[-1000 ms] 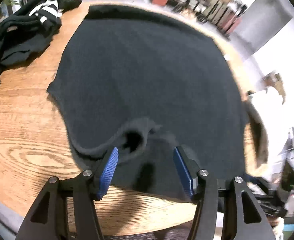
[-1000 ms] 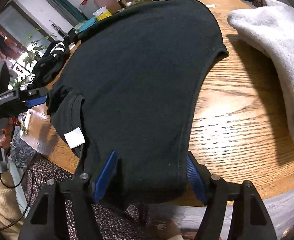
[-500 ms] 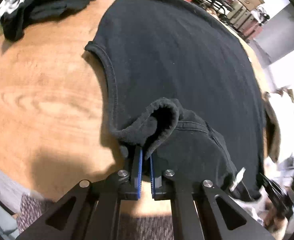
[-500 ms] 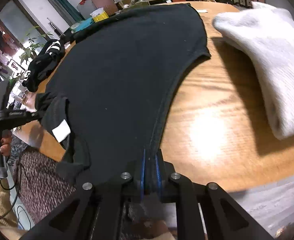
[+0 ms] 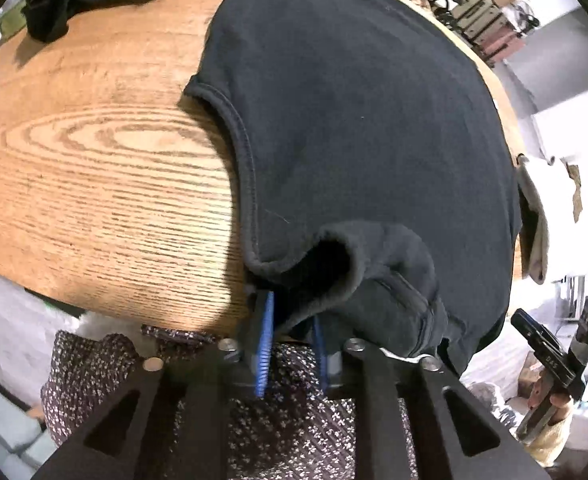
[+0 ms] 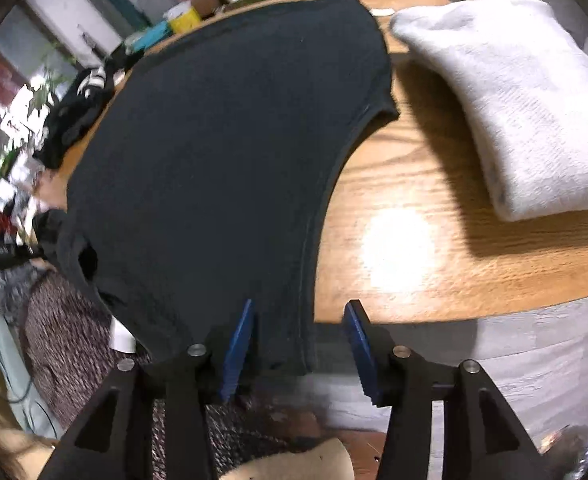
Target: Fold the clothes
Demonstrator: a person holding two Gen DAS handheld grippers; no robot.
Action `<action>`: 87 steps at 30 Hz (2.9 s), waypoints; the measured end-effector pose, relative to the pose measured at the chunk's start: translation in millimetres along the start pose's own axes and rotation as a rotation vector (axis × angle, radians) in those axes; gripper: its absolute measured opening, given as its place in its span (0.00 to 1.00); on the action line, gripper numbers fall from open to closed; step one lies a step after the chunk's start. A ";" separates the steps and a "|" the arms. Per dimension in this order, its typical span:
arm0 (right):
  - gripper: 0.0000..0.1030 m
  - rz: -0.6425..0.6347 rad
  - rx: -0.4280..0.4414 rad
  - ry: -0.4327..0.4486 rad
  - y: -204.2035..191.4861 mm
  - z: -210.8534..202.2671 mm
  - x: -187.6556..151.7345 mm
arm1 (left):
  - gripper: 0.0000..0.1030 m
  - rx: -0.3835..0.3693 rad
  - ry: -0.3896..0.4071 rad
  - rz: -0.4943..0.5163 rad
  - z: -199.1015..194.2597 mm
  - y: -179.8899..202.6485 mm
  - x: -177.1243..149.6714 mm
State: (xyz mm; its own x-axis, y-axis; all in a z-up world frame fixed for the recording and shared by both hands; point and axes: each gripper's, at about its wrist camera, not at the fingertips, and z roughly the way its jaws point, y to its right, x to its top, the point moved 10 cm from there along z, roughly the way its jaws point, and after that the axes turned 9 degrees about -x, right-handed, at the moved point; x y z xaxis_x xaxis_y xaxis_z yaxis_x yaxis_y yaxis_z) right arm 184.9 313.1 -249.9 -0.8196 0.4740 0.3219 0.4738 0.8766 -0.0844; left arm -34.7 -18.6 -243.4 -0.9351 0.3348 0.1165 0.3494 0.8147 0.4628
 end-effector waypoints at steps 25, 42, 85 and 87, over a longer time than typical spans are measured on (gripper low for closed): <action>0.20 -0.054 -0.290 0.248 -2.6 90.8 372.6 | 0.08 0.349 0.239 0.163 31.5 18.5 289.7; 0.21 0.083 -0.267 0.146 -1.9 175.3 504.5 | 0.08 0.055 0.290 0.075 70.5 55.3 483.7; 0.19 -0.285 -0.307 0.180 -169.1 220.0 509.9 | 0.03 0.016 0.352 0.103 131.0 49.7 516.3; 0.19 -0.271 -0.330 0.194 -169.0 221.8 515.0 | 0.03 0.013 0.347 0.102 130.4 50.2 515.9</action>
State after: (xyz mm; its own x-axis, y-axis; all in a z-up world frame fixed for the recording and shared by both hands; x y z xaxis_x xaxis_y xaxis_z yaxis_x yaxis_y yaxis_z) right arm -388.8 427.6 -279.0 -0.8676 0.1800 0.4636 0.3540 0.8783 0.3213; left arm -491.7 256.7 -274.7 -0.8594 0.2358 0.4536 0.4404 0.7921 0.4226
